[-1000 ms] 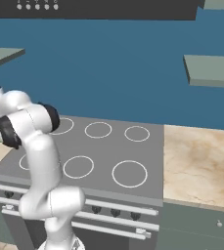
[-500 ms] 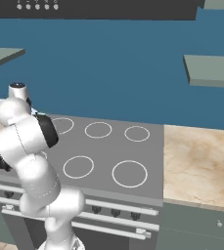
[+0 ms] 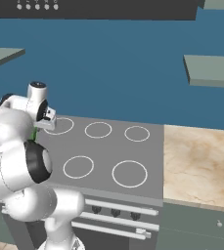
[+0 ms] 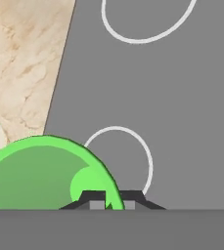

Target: Pick the cup and bowl from the counter and place them on the counter next to the sink.

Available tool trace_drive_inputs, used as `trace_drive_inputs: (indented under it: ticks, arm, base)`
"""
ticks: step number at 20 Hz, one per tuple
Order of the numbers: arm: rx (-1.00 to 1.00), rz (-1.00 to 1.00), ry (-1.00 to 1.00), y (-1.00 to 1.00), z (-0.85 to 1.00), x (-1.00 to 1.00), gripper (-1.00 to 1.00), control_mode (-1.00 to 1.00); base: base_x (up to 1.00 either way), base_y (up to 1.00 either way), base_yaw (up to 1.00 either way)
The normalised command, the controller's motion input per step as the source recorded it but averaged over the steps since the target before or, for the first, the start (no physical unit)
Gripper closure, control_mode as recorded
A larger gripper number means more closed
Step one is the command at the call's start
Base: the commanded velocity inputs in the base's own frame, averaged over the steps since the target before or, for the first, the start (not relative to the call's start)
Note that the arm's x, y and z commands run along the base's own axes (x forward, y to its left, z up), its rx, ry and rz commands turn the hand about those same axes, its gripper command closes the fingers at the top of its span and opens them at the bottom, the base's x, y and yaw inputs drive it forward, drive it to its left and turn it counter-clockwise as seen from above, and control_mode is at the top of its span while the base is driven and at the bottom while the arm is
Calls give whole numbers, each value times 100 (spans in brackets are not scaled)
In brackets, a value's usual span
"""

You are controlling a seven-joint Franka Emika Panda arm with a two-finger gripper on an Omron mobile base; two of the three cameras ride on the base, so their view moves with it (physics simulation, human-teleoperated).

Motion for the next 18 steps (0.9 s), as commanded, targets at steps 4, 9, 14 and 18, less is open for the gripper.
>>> trace_drive_inputs:
  ticks: [4,9,14,18]
  arm:
    - [-4,16,-2,-64,23,-32,100,-100]
    - [-16,15,0,-51,10,-25,100,-100]
    - [-20,17,0,-55,0,-34,100,-100]
    - [-1,8,0,-49,21,-54,100,-100]
  base:
    - [0,0,0]
    - [0,0,0]
    - [0,0,0]
    - [0,0,0]
